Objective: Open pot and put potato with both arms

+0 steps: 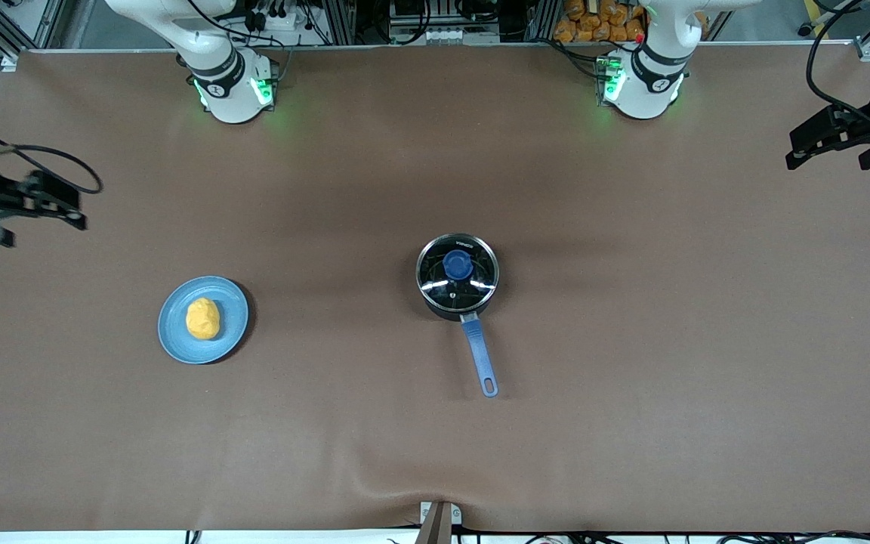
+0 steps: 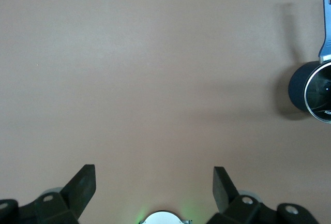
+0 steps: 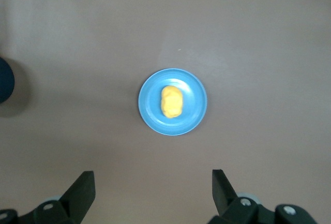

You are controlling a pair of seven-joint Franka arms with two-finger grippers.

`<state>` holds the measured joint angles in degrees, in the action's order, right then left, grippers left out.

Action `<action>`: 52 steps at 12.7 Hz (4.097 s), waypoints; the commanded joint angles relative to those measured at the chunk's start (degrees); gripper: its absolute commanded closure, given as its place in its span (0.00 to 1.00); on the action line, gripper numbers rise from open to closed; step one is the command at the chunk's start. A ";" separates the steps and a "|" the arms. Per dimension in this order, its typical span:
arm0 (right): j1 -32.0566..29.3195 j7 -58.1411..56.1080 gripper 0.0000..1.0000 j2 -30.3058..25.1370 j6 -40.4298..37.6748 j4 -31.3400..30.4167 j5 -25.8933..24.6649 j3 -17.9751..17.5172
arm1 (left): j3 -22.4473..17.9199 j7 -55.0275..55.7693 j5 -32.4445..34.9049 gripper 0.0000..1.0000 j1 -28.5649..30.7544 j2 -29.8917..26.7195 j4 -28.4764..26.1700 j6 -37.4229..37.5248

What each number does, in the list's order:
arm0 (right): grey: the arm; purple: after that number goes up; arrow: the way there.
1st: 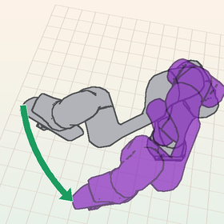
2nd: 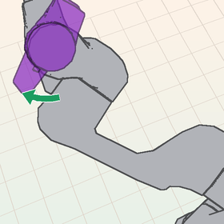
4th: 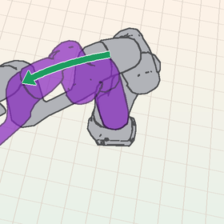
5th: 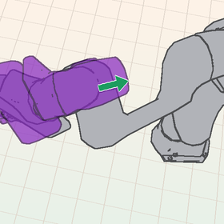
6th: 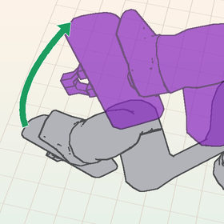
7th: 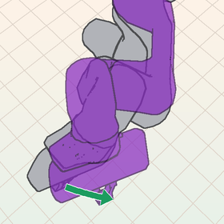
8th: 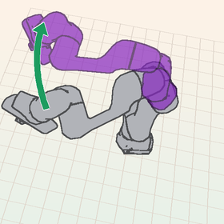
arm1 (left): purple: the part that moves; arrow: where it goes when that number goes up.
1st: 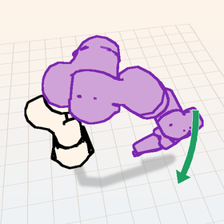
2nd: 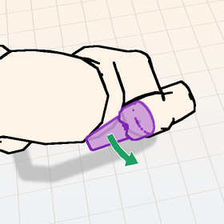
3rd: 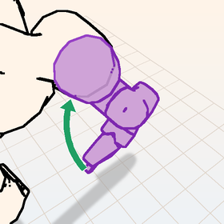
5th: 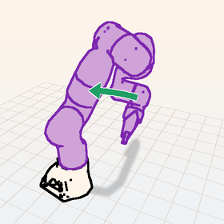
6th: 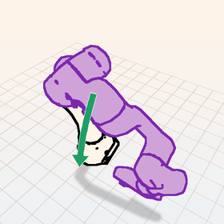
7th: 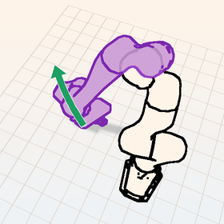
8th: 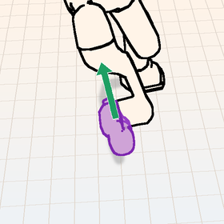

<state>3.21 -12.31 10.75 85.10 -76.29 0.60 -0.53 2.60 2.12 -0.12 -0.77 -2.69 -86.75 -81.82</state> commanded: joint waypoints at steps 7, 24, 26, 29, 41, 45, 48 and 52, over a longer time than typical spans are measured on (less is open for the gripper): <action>3.03 0.10 0.00 10.42 0.41 -7.99 1.77 0.26 | 2.05 1.04 -1.29 0.00 -3.44 5.66 2.46 -2.36; -3.91 -5.35 0.00 23.18 36.00 -26.63 1.77 0.26 | 4.26 45.67 -1.73 0.00 -34.63 33.88 1.93 -34.09; -4.00 -5.35 0.00 24.05 36.62 -26.37 2.38 0.26 | 4.17 47.45 -1.55 0.00 -35.27 35.38 1.76 -35.51; -3.92 -5.27 0.00 24.15 36.71 -26.02 3.88 0.26 | 4.26 49.64 -1.64 0.00 -36.06 35.47 1.58 -35.60; -3.65 -13.60 0.87 22.39 29.43 -16.98 7.12 0.18 | 4.26 55.62 1.00 0.00 -36.41 38.63 0.00 -42.18; -0.06 -12.22 0.91 20.20 25.92 -13.63 7.57 -0.09 | 4.26 57.99 0.91 0.00 -36.41 39.25 -0.09 -42.45; 3.81 -2.83 0.91 18.18 23.45 -13.71 7.57 -0.96 | 4.34 59.58 0.82 0.00 -36.41 39.25 -0.09 -42.45; 8.81 6.66 0.98 15.01 20.46 -13.71 7.57 -1.23 | 4.43 60.81 0.65 0.24 -36.41 39.42 -0.26 -42.37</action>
<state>10.22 -9.54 28.04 106.75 -89.30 7.31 -1.91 7.31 61.16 -0.38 -36.61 36.42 -87.10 -123.63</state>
